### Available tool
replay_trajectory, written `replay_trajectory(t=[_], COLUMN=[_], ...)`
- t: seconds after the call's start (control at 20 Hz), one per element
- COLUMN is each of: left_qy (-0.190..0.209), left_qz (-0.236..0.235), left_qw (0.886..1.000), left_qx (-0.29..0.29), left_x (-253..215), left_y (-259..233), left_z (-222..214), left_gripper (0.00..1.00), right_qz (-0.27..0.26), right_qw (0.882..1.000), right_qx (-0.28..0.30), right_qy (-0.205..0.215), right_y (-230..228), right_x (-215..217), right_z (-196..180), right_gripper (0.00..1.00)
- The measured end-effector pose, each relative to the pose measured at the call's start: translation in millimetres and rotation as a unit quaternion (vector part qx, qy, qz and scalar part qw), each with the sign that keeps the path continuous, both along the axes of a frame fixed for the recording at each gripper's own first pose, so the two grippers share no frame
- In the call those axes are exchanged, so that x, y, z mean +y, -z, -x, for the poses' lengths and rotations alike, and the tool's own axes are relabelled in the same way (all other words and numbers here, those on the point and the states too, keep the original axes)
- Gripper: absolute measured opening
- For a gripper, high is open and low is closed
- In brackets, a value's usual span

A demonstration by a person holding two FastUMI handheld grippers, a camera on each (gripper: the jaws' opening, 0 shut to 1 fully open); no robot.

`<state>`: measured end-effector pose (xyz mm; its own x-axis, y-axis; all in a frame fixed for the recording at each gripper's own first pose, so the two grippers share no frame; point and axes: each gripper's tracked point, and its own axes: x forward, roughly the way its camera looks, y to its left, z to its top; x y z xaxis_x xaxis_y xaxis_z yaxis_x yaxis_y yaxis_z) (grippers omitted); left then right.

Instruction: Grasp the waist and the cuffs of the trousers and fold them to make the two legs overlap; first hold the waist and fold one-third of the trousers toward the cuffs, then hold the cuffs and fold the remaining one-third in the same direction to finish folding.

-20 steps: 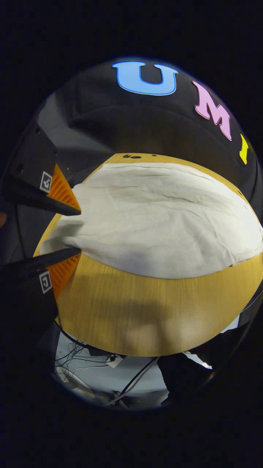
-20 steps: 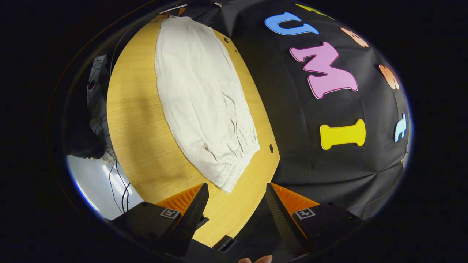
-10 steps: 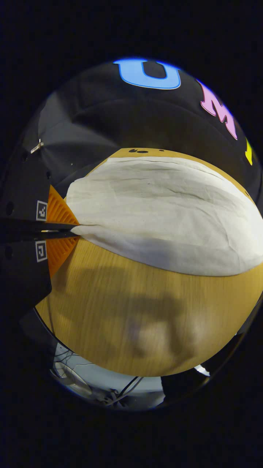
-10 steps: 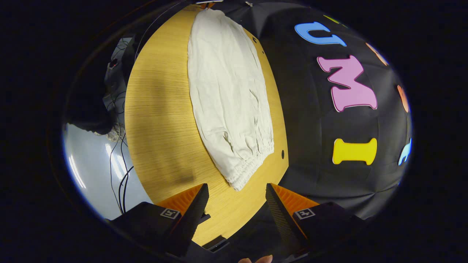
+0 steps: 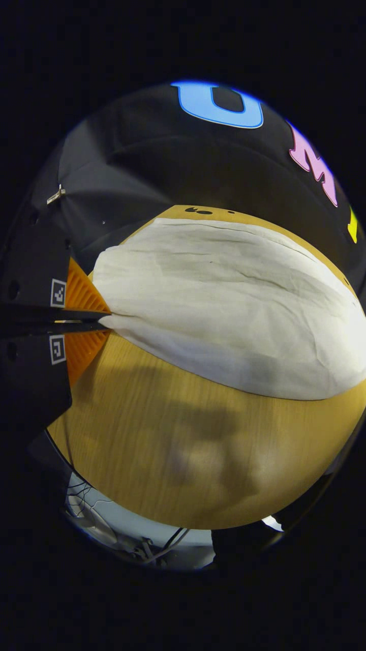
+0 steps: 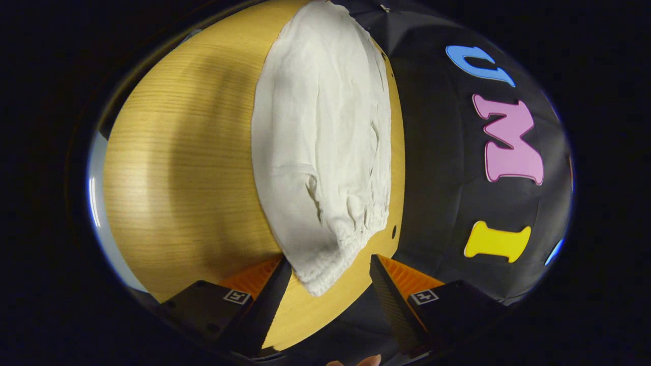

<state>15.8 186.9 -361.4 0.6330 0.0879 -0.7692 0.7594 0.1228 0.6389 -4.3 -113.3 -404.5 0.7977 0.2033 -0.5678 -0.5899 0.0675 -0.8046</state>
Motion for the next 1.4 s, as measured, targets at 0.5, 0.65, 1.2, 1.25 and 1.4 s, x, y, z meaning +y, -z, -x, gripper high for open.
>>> replay_trajectory(t=[0.5, 0.65, 1.2, 1.25, 1.4], left_qy=[-0.048, -0.062, -0.079, -0.071, -0.037], left_qz=[0.034, 0.045, 0.047, 0.04, 0.003], left_qw=[0.998, 0.997, 0.995, 0.996, 0.998], left_qx=[0.004, 0.02, 0.031, 0.026, 0.041], left_x=[-5.0, 0.7, 14.5, 15.0, 19.3], left_y=[-0.2, 3.7, -9.8, -9.7, 3.2], left_z=[1.6, 5.5, 32.8, 28.6, 31.1], left_gripper=[0.05, 0.05, 0.05, 0.05, 0.05], right_qz=[-0.052, -0.05, -0.064, -0.062, -0.063], right_qw=[0.987, 0.983, 0.978, 0.979, 0.979], right_qx=[0.138, 0.17, 0.194, 0.191, 0.189], right_qy=[0.058, 0.038, 0.041, 0.042, 0.047], right_y=[32.5, 25.3, -8.2, -7.3, -5.5], right_x=[15.3, 25.9, 36.0, 37.7, 39.0], right_z=[4.4, 16.1, 29.3, 29.0, 31.0], right_gripper=[0.08, 0.08, 0.08, 0.08, 0.08])
